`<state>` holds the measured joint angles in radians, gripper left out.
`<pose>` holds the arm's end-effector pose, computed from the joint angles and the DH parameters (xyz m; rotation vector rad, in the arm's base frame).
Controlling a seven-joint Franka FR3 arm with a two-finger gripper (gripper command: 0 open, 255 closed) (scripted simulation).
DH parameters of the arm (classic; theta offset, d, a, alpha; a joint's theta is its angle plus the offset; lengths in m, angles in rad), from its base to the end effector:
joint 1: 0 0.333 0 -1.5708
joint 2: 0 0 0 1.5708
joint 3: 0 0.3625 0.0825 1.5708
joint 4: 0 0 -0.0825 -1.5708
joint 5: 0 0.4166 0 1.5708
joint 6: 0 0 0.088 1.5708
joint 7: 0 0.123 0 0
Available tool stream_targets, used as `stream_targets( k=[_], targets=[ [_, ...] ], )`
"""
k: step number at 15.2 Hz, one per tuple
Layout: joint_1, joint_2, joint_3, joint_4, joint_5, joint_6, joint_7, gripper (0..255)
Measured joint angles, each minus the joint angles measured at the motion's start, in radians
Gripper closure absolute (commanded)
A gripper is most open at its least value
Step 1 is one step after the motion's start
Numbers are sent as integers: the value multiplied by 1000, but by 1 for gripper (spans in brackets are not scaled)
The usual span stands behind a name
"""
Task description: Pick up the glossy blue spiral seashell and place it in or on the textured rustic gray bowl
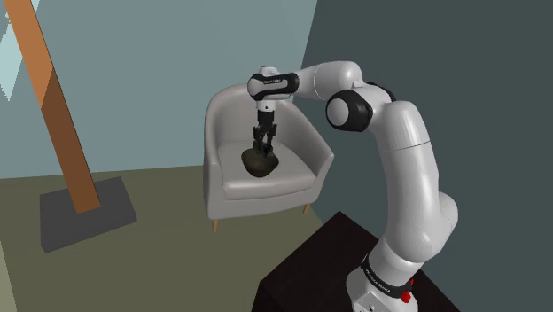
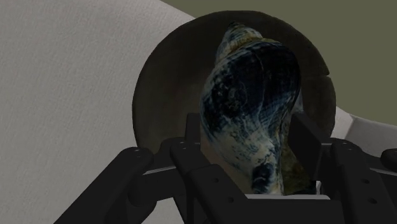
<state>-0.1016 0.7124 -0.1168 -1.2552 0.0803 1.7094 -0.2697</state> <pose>0.7571 -0.1370 0.3294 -3.0578 -0.0742 0.3791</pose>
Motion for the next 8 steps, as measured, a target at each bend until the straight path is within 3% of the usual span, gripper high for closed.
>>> stream_targets(
  k=[8],
  targets=[
    [0, 23, 2, -30, 3, 53, -2, 255]
  ],
)
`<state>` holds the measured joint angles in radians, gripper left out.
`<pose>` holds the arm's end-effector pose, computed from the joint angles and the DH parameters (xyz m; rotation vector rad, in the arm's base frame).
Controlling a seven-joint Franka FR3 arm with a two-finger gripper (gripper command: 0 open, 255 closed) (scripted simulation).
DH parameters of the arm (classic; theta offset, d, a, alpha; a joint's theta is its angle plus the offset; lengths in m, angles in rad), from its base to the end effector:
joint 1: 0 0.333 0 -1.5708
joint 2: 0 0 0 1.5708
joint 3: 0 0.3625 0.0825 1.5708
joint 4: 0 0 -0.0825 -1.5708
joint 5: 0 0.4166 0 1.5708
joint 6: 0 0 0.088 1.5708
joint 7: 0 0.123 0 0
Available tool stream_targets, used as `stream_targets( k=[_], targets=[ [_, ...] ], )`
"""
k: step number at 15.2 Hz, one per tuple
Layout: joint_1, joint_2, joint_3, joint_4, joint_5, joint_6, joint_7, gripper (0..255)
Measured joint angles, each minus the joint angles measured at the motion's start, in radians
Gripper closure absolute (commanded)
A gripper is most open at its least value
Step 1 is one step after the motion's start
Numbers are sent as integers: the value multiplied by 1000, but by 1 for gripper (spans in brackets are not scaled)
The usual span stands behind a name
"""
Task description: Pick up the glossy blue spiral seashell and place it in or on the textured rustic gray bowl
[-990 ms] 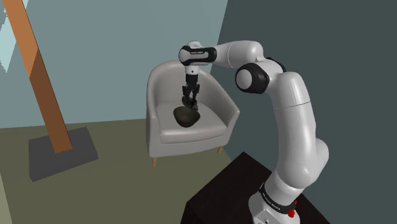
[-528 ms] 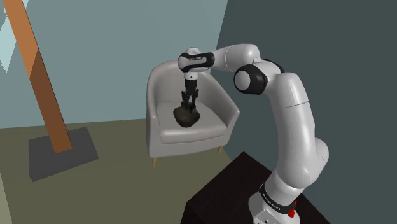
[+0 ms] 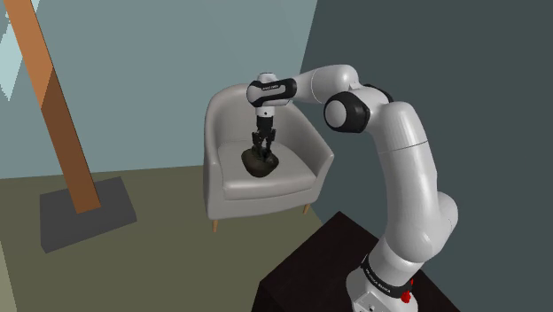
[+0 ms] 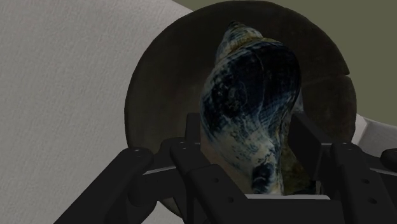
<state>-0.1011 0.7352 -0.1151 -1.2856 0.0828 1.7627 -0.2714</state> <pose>0.7571 -0.1367 0.3005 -3.0579 -0.0745 0.3787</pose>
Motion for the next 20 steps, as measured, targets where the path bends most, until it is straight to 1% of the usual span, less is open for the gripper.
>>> stream_targets(
  k=[3, 4, 10, 15, 20],
  targets=[
    [0, 0, 0, 0, 0, 0, 0, 255],
    [0, 0, 0, 0, 0, 1, 0, 0],
    [0, 0, 0, 0, 0, 1, 0, 0],
    [-5, 13, 0, 130, -1, -115, 5, 0],
    [-8, 20, 0, 158, -1, -137, 4, 0]
  ],
)
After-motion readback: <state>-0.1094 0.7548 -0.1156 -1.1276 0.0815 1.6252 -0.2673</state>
